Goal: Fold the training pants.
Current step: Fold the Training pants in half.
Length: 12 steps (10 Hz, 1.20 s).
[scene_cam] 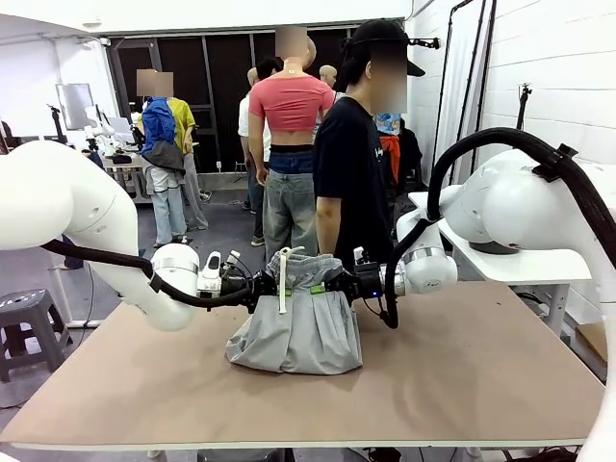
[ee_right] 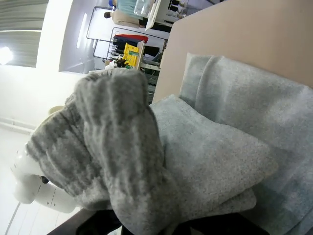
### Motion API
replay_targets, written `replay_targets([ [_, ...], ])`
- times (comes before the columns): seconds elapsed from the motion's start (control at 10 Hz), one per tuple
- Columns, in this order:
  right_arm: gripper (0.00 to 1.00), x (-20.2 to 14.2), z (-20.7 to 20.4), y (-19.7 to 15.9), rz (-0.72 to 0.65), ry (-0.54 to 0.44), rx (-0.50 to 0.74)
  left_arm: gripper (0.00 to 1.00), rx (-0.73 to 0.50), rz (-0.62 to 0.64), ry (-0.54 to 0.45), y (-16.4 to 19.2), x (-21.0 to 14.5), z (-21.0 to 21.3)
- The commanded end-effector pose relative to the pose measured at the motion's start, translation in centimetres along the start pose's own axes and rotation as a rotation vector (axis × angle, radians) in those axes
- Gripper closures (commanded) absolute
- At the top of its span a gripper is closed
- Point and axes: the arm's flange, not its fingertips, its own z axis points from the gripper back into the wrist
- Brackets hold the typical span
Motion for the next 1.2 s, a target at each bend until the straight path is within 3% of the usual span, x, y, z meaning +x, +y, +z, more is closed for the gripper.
replay_targets([
  [0.0,1.00,1.8,1.5,-2.0,-0.034,-0.054,-0.061,1.00,0.045,0.078,-0.023,1.9,1.1,1.0],
  [0.7,1.00,2.2,2.4,-4.6,-0.120,-0.086,-0.137,1.00,0.091,0.204,-0.014,6.2,1.3,1.0],
  [0.8,0.94,2.3,2.6,-4.9,-0.147,-0.089,-0.153,1.00,0.108,0.224,-0.013,6.5,1.4,1.0],
  [0.9,0.74,2.3,2.9,-4.9,-0.165,-0.094,-0.165,0.88,0.118,0.237,-0.018,6.5,1.3,1.1],
  [1.1,0.34,2.2,3.3,-4.8,-0.174,-0.103,-0.179,0.51,0.125,0.255,-0.035,6.8,1.4,1.6],
])
